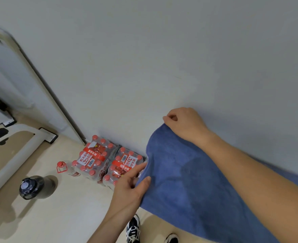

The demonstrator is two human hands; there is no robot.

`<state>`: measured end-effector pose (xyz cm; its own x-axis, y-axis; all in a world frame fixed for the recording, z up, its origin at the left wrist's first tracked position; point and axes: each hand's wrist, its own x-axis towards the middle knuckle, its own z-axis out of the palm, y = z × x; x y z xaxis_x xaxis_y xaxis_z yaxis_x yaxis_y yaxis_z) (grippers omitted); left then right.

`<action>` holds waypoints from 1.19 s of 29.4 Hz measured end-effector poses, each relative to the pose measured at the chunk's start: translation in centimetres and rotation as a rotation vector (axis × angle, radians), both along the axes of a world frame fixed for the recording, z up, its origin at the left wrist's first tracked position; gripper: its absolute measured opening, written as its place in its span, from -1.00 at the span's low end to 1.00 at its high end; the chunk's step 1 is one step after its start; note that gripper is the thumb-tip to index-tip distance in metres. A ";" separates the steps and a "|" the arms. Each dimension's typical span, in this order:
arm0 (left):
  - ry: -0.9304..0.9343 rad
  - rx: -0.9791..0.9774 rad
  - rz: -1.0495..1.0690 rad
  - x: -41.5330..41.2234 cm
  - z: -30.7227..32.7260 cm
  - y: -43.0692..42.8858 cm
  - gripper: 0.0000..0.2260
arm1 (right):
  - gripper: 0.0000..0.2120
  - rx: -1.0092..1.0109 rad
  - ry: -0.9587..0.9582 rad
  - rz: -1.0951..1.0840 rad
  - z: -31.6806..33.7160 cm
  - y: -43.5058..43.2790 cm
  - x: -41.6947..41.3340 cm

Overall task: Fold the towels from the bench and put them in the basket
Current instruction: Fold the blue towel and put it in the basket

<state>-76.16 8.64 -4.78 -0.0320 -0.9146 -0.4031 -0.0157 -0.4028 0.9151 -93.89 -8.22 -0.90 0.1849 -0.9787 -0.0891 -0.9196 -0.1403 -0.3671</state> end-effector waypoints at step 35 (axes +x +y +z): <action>-0.096 -0.164 -1.192 -41.2 0.2 14.5 -0.32 | -0.69 -0.304 -0.376 -0.936 -1.2 20.4 -40.6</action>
<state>-117.37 23.18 -4.60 -0.8671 -0.3712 -0.3322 -0.3694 0.0317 0.9287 -134.54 12.15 -2.12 -0.6911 -0.7171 0.0901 -0.5430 0.4328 -0.7196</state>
